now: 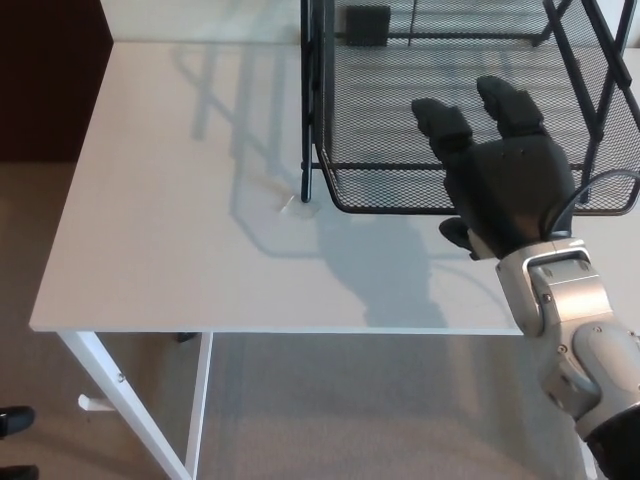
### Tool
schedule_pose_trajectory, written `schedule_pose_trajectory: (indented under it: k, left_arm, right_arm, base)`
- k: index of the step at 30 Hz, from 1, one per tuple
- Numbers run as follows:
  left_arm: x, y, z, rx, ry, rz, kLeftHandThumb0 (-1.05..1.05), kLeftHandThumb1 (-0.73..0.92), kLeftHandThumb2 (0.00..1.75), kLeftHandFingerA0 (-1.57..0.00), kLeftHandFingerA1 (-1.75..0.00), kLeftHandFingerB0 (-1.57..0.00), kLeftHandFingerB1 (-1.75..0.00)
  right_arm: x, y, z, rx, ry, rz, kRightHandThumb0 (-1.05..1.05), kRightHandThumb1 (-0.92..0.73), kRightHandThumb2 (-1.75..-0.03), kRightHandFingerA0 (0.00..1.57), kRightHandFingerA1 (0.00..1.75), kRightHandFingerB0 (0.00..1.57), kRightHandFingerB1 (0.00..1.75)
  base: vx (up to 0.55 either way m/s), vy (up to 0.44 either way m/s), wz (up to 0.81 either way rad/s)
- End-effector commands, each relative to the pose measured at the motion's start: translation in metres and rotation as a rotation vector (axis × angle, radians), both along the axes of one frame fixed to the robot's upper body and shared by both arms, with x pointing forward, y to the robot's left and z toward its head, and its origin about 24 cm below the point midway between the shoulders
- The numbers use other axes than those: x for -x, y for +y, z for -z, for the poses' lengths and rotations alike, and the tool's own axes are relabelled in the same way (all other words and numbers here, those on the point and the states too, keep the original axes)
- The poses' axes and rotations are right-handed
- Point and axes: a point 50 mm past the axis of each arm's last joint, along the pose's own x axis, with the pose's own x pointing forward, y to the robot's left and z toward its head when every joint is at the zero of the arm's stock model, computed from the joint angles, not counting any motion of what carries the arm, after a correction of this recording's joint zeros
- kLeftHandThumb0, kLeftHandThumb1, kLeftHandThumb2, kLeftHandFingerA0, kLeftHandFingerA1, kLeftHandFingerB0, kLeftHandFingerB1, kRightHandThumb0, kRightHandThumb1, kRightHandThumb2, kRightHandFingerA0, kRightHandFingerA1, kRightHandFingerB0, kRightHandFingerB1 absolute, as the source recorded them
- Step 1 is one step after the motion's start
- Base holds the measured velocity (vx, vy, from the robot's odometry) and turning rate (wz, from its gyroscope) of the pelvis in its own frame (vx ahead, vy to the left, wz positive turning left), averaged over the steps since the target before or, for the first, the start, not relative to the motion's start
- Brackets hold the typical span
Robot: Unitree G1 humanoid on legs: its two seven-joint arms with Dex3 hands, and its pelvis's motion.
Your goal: The robot walk towards a table in front and then pushes a layer of a file tray back to its original position using its right hand
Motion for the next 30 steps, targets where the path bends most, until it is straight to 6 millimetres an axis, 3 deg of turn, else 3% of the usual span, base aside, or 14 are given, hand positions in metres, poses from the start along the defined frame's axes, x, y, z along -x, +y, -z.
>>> schedule_pose_trajectory:
  k: [1, 5, 6, 7, 8, 9, 11, 14, 20, 30]
  left_arm:
    - [0.003, 0.004, -0.001, -0.019, 0.015, 0.02, -0.09, 0.63, 0.58, -0.58, -0.49, -0.47, -0.39]
    - [0.0, 0.002, -0.002, -0.019, 0.016, 0.016, -0.08, 0.63, 0.58, -0.57, -0.48, -0.46, -0.39]
    - [-0.001, 0.003, -0.003, -0.018, 0.01, 0.019, -0.09, 0.61, 0.58, -0.57, -0.49, -0.46, -0.39]
    - [-0.002, 0.003, -0.003, -0.019, 0.006, 0.019, -0.11, 0.61, 0.57, -0.58, -0.48, -0.47, -0.39]
    - [-0.003, 0.003, -0.003, -0.021, 0.004, 0.016, -0.11, 0.61, 0.57, -0.58, -0.48, -0.47, -0.39]
    - [-0.004, 0.003, -0.004, -0.031, 0.005, 0.023, -0.12, 0.6, 0.57, -0.59, -0.48, -0.46, -0.39]
    - [-0.006, 0.004, -0.006, -0.034, -0.001, 0.03, -0.14, 0.6, 0.57, -0.58, -0.47, -0.45, -0.39]
    - [-0.01, 0.006, -0.008, -0.034, -0.006, 0.036, -0.13, 0.61, 0.57, -0.58, -0.48, -0.47, -0.39]
    - [-0.013, 0.006, -0.01, -0.02, -0.017, 0.02, -0.12, 0.6, 0.57, -0.56, -0.48, -0.46, -0.39]
    - [-0.02, 0.006, -0.013, -0.015, -0.032, 0.017, -0.11, 0.57, 0.57, -0.56, -0.48, -0.46, -0.39]
  right_arm:
    - [-0.002, -0.012, -0.004, -0.01, -0.026, 0.035, -0.42, -0.45, -0.54, 0.0, 0.22, 0.12, 0.25]
    - [0.001, -0.015, -0.007, -0.011, -0.037, 0.041, -0.5, -0.46, -0.55, 0.0, 0.19, 0.1, 0.24]
    - [0.009, -0.012, -0.009, -0.027, -0.036, 0.01, -0.64, -0.4, -0.73, 0.0, 0.04, 0.08, 0.21]
    - [0.018, -0.009, -0.009, -0.045, -0.048, -0.025, -0.6, -0.5, -0.55, 0.0, 0.23, 0.09, 0.25]
    - [0.028, -0.005, -0.01, -0.065, -0.065, -0.056, -0.6, -0.5, -0.55, 0.0, 0.23, 0.09, 0.25]
    - [0.034, -0.004, -0.011, -0.073, -0.076, -0.072, -0.61, -0.4, -0.78, 0.0, 0.16, 0.08, 0.26]
    - [0.042, -0.002, -0.013, -0.092, -0.094, -0.097, -0.64, -0.4, -0.79, 0.0, 0.15, 0.07, 0.24]
    - [0.072, 0.003, -0.015, -0.128, -0.113, -0.149, -0.68, -0.4, -0.8, 0.0, 0.09, 0.02, 0.14]
    - [0.084, -0.002, -0.008, -0.107, -0.066, -0.126, -0.79, -0.45, -0.83, 0.0, 0.0, 0.0, 0.01]
    - [0.093, -0.014, 0.008, -0.114, 0.034, -0.087, -0.79, -0.45, -0.84, 0.0, 0.01, 0.0, 0.0]
  base:
    - [0.0, 0.0, 0.0]
    - [0.0, 0.0, 0.0]
    - [0.0, 0.0, 0.0]
    - [0.0, 0.0, 0.0]
    - [0.0, 0.0, 0.0]
    - [0.0, 0.0, 0.0]
    - [0.0, 0.0, 0.0]
    - [0.0, 0.0, 0.0]
    - [0.0, 0.0, 0.0]
    - [0.0, 0.0, 0.0]
